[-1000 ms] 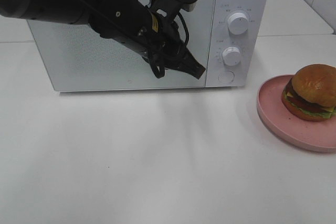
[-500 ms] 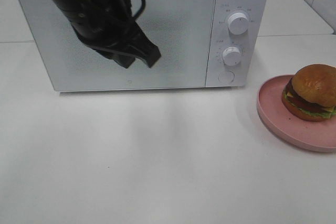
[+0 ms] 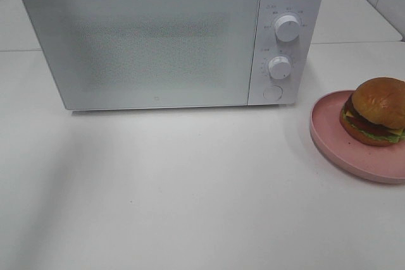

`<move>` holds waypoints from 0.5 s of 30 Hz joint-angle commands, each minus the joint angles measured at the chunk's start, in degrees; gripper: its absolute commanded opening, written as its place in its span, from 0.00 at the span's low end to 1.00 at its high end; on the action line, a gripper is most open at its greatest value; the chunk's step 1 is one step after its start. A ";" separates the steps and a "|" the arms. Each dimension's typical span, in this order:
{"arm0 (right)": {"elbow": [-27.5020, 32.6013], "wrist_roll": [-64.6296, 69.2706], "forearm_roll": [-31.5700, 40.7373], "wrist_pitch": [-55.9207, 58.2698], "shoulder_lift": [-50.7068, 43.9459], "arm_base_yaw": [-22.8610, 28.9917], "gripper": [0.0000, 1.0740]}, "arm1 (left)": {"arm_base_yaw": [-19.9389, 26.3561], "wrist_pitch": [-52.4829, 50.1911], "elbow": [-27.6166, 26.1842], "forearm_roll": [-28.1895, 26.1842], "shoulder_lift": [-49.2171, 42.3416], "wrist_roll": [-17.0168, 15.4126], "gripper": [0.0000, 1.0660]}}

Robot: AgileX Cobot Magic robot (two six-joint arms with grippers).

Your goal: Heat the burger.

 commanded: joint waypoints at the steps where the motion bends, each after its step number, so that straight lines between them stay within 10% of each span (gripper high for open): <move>1: 0.06 0.00 -0.06 -0.74 -0.34 -0.06 0.62 | 2.41 0.92 3.04 -0.80 -3.84 -1.26 0.00; 15: 0.06 0.06 -0.06 -0.80 -0.34 -0.06 0.62 | 2.86 0.86 30.48 -3.55 -38.96 -1.15 0.00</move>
